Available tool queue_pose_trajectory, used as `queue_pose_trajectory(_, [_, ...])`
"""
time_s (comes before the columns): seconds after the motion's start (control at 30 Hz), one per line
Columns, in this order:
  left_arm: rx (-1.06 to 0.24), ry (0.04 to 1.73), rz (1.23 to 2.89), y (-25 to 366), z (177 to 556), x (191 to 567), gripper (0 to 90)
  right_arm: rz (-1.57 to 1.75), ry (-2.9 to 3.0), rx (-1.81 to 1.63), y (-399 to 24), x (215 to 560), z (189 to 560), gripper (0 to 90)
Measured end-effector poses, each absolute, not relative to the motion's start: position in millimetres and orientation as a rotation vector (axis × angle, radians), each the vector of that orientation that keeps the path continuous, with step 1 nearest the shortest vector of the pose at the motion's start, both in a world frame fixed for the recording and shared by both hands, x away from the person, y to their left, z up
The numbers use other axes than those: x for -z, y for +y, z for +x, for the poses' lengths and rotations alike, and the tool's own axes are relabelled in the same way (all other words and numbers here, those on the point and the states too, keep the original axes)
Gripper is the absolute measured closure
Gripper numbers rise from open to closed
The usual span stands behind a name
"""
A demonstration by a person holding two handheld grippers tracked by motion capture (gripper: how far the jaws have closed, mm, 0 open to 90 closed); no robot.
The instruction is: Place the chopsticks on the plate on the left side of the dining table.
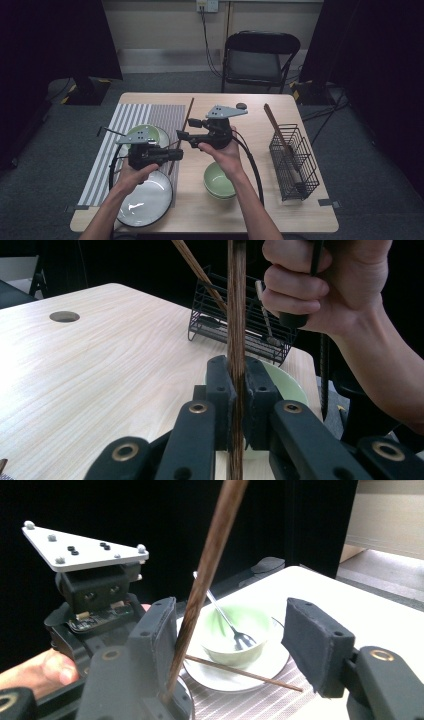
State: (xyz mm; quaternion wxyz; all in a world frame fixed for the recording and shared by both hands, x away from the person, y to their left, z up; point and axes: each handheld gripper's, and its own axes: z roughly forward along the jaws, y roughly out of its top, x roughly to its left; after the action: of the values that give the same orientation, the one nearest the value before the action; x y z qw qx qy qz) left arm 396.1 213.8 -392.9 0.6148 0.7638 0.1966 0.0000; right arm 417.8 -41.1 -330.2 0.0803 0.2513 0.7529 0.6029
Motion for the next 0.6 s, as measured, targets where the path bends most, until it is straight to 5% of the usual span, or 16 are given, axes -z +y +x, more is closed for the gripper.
queue_pose_trajectory(0.6, [-0.023,0.471,1.755,222,397,390,84.2,0.807,2.25,-1.738,-52,335,423,34.7])
